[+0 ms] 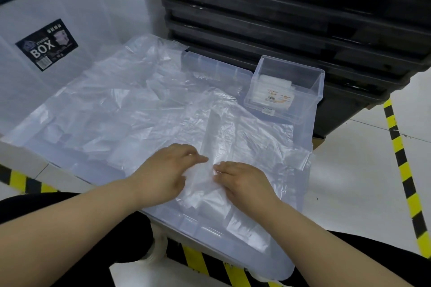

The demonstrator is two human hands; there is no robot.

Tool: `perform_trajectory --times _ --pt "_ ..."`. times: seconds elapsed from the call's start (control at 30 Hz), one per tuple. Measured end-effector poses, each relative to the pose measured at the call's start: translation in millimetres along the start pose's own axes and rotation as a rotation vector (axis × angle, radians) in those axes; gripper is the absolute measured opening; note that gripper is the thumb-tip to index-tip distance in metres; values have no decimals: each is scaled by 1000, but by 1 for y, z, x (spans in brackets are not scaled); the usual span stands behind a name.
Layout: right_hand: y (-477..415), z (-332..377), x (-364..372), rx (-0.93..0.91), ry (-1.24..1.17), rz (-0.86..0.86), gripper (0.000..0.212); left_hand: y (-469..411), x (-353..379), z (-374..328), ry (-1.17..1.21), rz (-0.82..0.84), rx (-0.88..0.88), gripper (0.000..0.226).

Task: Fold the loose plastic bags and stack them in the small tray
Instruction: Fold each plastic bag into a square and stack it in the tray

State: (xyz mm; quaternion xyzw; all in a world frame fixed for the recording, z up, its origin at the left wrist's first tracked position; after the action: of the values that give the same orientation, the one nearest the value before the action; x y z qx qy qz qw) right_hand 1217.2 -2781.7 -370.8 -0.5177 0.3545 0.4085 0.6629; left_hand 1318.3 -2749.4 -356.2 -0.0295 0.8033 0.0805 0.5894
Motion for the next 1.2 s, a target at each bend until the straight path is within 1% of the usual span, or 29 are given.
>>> perform_trajectory --times 0.03,0.07,0.13,0.17,0.23,0.3,0.43,0.6,0.7,0.77,0.8,0.87,0.9,0.93,1.0,1.07,1.13,1.2 --pt "1 -1 0 10 -3 -9 34 4 4 -4 -66 -39 110 51" --pt "1 -2 -2 23 -6 -8 35 8 9 -7 -92 -28 176 50" --pt "0 -3 -4 31 -4 -21 22 8 20 -10 -109 64 216 51" --pt "1 -4 -4 43 -5 -26 18 7 21 -13 -112 85 211 51" --pt "5 -8 -5 84 -15 -47 29 4 25 -13 -122 105 192 49" --pt "13 -11 -6 107 -21 -60 32 2 26 -13 -100 112 176 45" --pt "17 -11 -8 133 19 -60 31 0 23 -15 21 75 154 34" --pt "9 -4 -4 82 91 -35 33 -3 19 -16 112 10 120 33" --pt "6 -1 -3 59 153 -10 18 -5 18 -14 156 -16 113 33" --pt "3 0 -1 78 164 8 15 -7 17 -13 168 -54 109 33" --pt "0 -1 -1 102 160 28 8 -9 17 -14 170 -54 101 33" --pt "-4 -5 -1 161 125 49 25 -13 17 -13 193 -21 26 31" --pt "-7 -8 -1 208 77 54 28 -17 17 -8 207 -27 -34 27" --pt "-7 -12 -1 275 -1 68 26 -20 21 0 254 -1 -101 26" --pt "-3 -32 3 480 -157 125 18 -24 27 10 355 72 -208 26" --pt "5 -49 10 708 -418 164 20 -27 28 17 402 96 -301 18" --pt "6 -61 10 847 -545 111 22 -29 29 21 428 116 -376 15" --pt "6 -71 12 961 -618 78 27 -30 30 24 422 117 -419 20"
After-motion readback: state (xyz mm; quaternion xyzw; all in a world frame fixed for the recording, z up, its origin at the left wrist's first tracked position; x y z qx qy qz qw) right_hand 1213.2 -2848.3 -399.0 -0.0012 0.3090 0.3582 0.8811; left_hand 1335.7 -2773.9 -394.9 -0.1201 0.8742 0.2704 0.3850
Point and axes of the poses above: each hand's wrist, its own y-axis away from the middle knuckle, its own x-axis out of the palm, z = x × y, the point moved 8 cm from there along -y, towards the middle knuckle, and after that the axes turned 15 degrees about -x, right-handed, at the moved point
